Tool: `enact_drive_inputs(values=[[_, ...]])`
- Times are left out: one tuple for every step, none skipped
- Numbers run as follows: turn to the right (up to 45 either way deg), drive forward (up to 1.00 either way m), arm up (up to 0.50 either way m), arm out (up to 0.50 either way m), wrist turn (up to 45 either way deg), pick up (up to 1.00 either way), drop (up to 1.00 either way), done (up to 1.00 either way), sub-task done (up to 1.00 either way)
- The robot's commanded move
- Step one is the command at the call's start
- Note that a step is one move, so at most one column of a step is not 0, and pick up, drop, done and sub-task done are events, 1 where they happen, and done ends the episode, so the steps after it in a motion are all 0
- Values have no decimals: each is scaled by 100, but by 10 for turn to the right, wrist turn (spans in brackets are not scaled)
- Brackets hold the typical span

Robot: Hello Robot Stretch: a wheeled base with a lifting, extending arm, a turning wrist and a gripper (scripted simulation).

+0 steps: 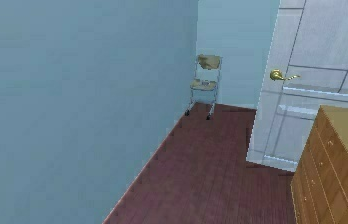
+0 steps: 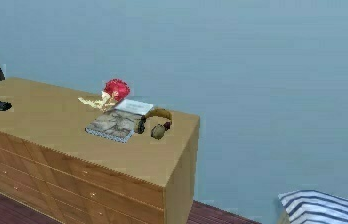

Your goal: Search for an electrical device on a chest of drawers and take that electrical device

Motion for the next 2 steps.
enact_drive_inputs(values=[[0, 0, 38, 0, 0, 0, 0, 0, 0], [0, 0, 0, 42, 0, 0, 0, 0, 0]])
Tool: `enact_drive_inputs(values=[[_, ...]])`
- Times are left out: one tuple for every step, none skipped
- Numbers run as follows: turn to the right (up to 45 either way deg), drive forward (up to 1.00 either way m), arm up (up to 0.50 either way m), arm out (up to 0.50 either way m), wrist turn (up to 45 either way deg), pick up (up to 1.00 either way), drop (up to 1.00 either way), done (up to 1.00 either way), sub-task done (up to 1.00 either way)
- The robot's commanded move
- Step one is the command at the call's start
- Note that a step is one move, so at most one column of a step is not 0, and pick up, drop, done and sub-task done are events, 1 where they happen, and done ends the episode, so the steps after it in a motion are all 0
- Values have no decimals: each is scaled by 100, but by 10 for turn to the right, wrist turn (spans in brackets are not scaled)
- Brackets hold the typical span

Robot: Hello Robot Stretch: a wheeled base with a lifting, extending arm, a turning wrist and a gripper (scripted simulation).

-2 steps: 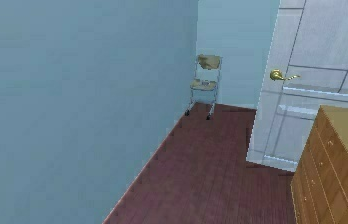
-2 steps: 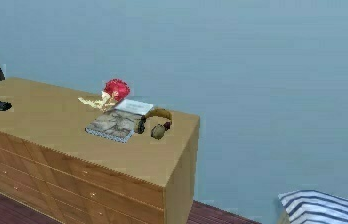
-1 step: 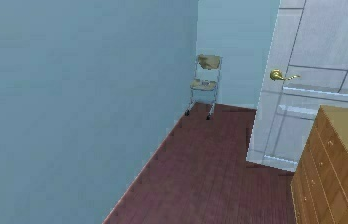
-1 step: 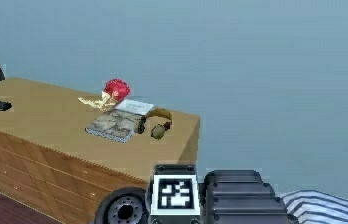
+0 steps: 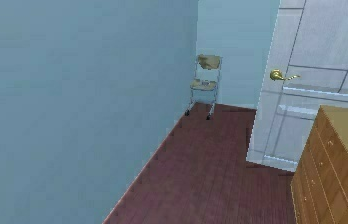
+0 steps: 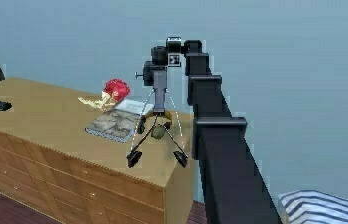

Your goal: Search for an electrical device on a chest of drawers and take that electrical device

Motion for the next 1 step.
enact_drive_inputs(values=[[0, 0, 0, 0, 450, 0, 0, 0, 0]])
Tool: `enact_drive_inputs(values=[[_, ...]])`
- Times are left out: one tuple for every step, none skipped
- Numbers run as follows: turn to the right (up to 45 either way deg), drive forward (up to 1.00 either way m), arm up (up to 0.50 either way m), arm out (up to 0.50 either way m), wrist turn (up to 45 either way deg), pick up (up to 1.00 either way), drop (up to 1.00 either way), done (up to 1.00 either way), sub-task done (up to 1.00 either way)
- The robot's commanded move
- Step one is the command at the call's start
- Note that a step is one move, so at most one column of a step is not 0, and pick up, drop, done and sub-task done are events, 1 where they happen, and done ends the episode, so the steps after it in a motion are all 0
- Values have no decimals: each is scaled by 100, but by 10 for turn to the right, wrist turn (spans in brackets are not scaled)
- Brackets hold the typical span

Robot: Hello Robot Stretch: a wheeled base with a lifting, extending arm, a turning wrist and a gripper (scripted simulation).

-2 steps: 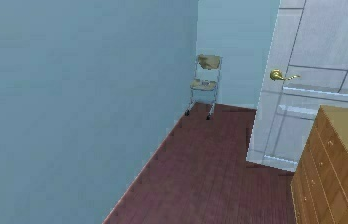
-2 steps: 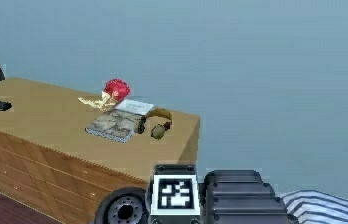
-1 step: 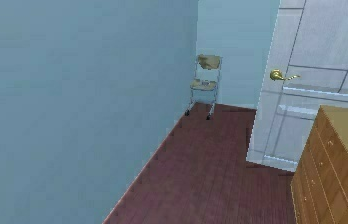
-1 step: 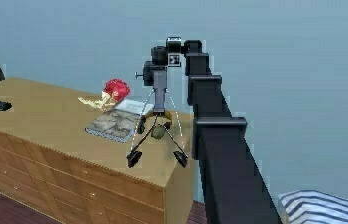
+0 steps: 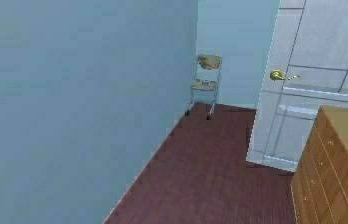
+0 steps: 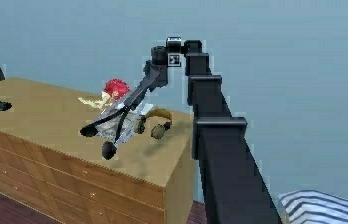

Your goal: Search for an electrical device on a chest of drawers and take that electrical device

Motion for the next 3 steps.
enact_drive_inputs(values=[[0, 0, 0, 0, 450, 0, 0, 0, 0], [0, 0, 0, 0, 450, 0, 0, 0, 0], [0, 0, 0, 0, 300, 0, 0, 0, 0]])
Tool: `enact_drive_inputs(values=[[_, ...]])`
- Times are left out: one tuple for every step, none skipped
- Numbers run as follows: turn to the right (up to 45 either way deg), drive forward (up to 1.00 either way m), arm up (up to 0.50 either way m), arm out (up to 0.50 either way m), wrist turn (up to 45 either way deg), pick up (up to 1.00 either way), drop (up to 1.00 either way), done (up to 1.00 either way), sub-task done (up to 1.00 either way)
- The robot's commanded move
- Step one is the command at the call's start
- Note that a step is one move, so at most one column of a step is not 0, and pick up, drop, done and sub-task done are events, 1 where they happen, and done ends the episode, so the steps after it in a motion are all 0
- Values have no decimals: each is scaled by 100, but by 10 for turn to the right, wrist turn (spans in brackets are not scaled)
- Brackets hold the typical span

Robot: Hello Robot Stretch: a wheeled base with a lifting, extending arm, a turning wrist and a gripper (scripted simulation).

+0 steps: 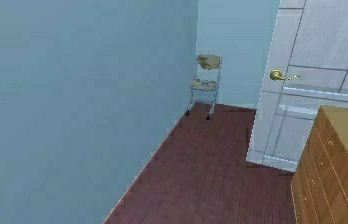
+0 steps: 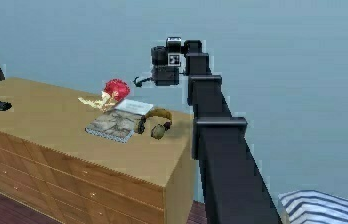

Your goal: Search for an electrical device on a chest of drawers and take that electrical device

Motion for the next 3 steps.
enact_drive_inputs(values=[[0, 0, -24, 0, 0, 0, 0, 0, 0], [0, 0, 0, 0, 0, 100, 0, 0, 0], [0, 0, 10, 0, 0, 0, 0, 0, 0]])
